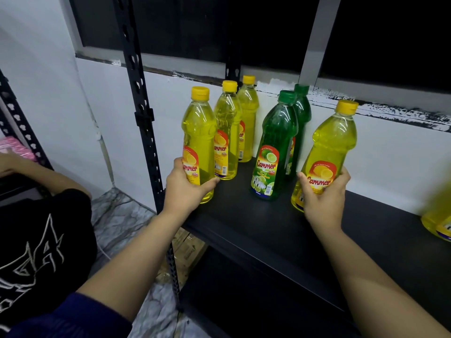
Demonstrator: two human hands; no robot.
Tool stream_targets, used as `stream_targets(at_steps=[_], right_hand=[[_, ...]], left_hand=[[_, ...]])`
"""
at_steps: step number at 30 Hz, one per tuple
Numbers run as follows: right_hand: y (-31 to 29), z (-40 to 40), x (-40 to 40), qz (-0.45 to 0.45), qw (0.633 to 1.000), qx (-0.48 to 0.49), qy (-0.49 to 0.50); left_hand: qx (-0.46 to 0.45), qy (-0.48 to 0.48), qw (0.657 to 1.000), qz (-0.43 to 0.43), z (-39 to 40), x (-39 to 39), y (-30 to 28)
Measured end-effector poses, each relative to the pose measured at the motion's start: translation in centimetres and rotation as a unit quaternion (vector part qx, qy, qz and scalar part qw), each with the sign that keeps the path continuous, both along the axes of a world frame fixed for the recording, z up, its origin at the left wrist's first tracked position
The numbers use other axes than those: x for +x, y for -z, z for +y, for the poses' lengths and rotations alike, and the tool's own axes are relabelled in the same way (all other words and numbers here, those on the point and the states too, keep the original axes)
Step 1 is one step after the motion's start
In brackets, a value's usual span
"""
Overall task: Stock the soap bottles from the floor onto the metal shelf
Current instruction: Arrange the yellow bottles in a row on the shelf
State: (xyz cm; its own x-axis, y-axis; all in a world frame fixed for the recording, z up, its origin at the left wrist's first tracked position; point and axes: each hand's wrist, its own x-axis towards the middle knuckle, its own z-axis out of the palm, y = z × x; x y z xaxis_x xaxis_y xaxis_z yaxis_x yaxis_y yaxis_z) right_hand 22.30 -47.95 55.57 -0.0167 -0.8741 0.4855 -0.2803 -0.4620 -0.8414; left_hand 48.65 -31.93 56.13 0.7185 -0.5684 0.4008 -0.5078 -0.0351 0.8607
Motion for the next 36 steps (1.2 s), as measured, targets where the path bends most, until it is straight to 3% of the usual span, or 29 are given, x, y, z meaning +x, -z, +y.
stream_targets(at_steps=[8,11,14,16,20,24,36], right_hand=[[0.5,0.3,-1.2,0.010,1.000,0.017,-0.020],[0.4,0.4,-1.6,0.009,0.999,0.023,-0.024],[0.3,0.4,-2.1,0.018,0.999,0.022,-0.028],[0.2,0.2,-2.5,0.026,0.999,0.027,-0.036],[0.4,-0.4,-3.3,0.051,0.999,0.006,-0.003],[0.3,-1.2,-3.5,0.060,0.998,-0.001,0.029],[-0.7,-5.6,-2.4,0.047,0.995,0.039,0.075]], left_hand=[[-0.045,-0.072,0.996,-0.024,1.0,-2.3,0.5],[-0.113,-0.111,0.978,-0.137,2.2,-5.6,0.3],[-0.150,-0.067,0.954,-0.251,1.5,-8.3,-0.2],[-0.164,-0.013,0.946,-0.278,0.1,-9.5,-0.4],[-0.110,0.088,0.974,-0.180,-3.3,-11.9,-0.7],[-0.078,0.103,0.990,-0.060,-7.7,-12.8,-1.1],[-0.040,0.088,0.995,0.010,-12.0,-11.6,0.5]])
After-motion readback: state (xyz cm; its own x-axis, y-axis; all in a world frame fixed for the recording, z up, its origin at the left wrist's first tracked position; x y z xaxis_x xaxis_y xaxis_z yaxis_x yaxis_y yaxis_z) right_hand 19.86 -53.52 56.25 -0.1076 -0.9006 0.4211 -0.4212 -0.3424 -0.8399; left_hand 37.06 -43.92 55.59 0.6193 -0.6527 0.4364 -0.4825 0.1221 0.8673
